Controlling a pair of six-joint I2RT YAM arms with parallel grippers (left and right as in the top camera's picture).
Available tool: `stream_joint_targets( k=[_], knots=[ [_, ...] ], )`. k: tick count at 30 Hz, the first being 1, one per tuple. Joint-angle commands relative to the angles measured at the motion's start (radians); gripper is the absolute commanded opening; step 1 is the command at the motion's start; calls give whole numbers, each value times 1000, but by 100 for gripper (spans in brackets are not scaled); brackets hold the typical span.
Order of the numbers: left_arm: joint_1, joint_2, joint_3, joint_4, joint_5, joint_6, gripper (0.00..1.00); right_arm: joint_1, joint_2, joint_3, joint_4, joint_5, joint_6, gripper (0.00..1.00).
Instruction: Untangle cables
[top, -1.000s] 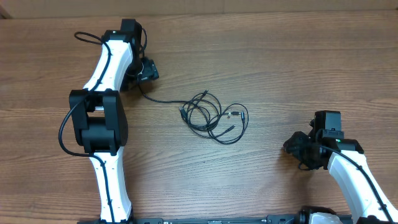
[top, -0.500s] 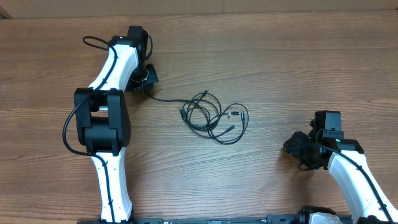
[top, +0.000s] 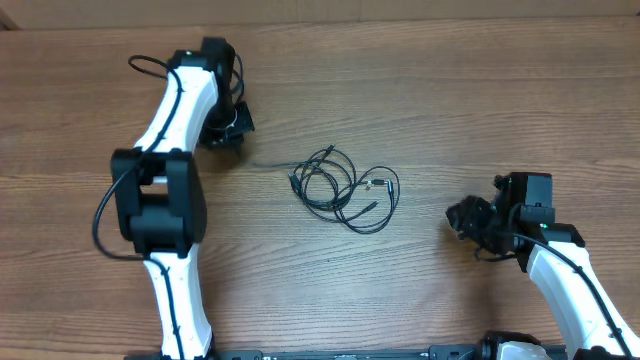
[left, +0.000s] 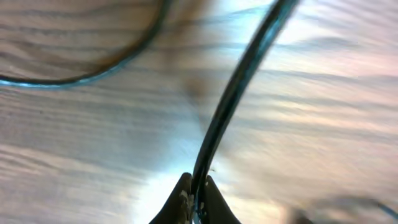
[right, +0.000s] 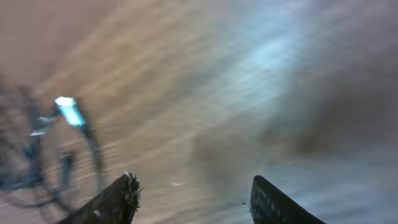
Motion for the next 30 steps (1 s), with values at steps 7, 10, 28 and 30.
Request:
stream_joint_targets(
  k=[7, 10, 28, 30],
  knots=[
    [-102, -396, 44, -27, 380, 206, 4, 113, 2, 8, 53, -146, -153, 65],
    [-122, -506, 44, -26, 419, 204, 4, 192, 2, 8, 75, -146, -163, 67],
    [-84, -676, 98, 137, 803, 168, 4, 357, 2, 9, 264, -249, -105, 76],
    [-65, -686, 142, 117, 706, 168, 4, 357, 2, 9, 244, -233, -105, 76]
  ],
)
